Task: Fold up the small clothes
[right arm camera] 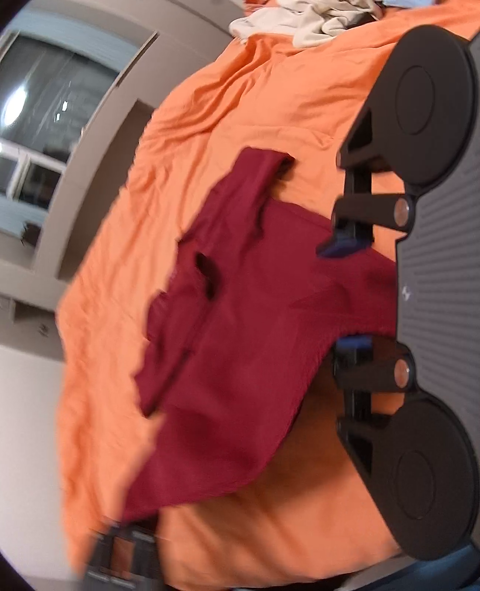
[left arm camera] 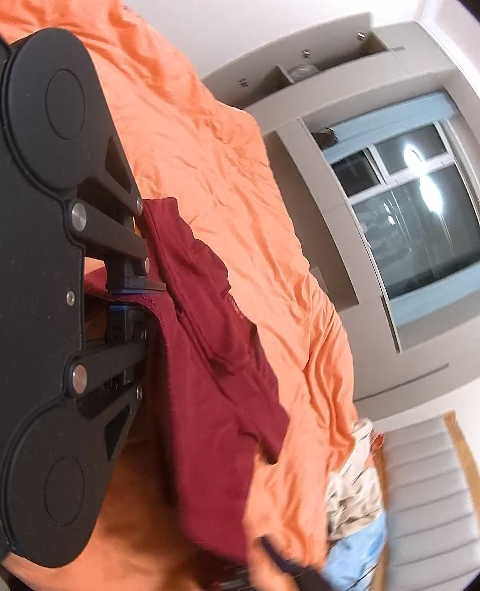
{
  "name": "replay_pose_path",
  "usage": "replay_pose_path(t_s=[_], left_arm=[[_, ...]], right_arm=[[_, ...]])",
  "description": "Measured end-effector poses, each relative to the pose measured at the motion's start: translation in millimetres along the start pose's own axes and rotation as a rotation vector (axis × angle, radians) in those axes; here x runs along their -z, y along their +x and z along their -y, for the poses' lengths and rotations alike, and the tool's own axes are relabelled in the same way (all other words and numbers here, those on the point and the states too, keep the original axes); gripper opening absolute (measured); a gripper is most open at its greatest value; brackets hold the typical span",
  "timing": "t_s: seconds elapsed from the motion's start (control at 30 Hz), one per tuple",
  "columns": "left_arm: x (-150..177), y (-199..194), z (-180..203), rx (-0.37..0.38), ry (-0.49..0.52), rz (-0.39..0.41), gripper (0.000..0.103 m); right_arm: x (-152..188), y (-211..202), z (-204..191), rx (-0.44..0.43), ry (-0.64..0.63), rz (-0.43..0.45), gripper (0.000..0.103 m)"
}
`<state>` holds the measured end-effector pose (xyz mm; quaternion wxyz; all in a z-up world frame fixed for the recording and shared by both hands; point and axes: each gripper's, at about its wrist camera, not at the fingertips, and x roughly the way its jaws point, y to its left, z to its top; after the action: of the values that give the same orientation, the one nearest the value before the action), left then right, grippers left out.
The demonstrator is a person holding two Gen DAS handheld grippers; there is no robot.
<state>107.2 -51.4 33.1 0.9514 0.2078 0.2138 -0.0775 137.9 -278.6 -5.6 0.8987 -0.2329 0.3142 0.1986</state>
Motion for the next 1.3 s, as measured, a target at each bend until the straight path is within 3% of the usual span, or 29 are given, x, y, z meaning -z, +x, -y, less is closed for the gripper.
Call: replay_pose_path(t_s=[0.13, 0.2, 0.27, 0.3, 0.4, 0.53, 0.77, 0.9, 1.07, 1.17, 1.3], left_arm=[[-9.5, -1.5, -9.0, -0.009, -0.023, 0.012, 0.005], [-11.3, -4.5, -9.6, -0.021, -0.017, 0.021, 0.005], [-12.6, -7.6, -9.7, -0.025, -0.013, 0.027, 0.005], [-12.0, -9.1, -9.8, -0.024, -0.010, 0.029, 0.005], [-11.4, -17.5, -9.6, -0.030, -0.002, 0.040, 0.004], [-7.6, -33.7, -9.0, -0.013, -0.027, 0.041, 0.004], [-10.9, -88.7, -10.1, -0.008, -0.049, 0.139, 0.004], [-17.8, -133.9, -19.4, 0.038, -0.063, 0.169, 0.004], [-25.9, -156.2, -37.9, 0.148, -0.074, 0.088, 0.004], [-29.0, -139.8, -48.6, 0.213, -0.103, 0.040, 0.004], [-47.8, -101.1, -59.4, 0.246, -0.081, -0.009, 0.004]], right_arm=[[10.5, 7.1, -31.7, 0.030, -0.157, -0.049, 0.051], [16.3, 11.0, -47.4, 0.051, -0.239, -0.074, 0.048], [24.6, 13.0, -61.5, 0.087, -0.332, -0.088, 0.013], [29.1, 13.2, -67.4, 0.119, -0.374, -0.085, 0.003], [37.4, 3.1, -73.4, 0.231, -0.401, -0.020, 0.003], [37.1, -27.4, -59.4, 0.308, -0.255, 0.085, 0.003], [34.4, -110.9, -45.9, 0.334, -0.042, 0.275, 0.003], [33.9, -169.7, -50.2, 0.310, 0.021, 0.355, 0.003], [28.6, -203.0, -44.9, 0.265, 0.016, 0.355, 0.003], [19.0, -186.7, -32.8, 0.275, -0.001, 0.327, 0.003], [-7.3, -152.2, -3.5, 0.260, 0.007, 0.297, 0.003]])
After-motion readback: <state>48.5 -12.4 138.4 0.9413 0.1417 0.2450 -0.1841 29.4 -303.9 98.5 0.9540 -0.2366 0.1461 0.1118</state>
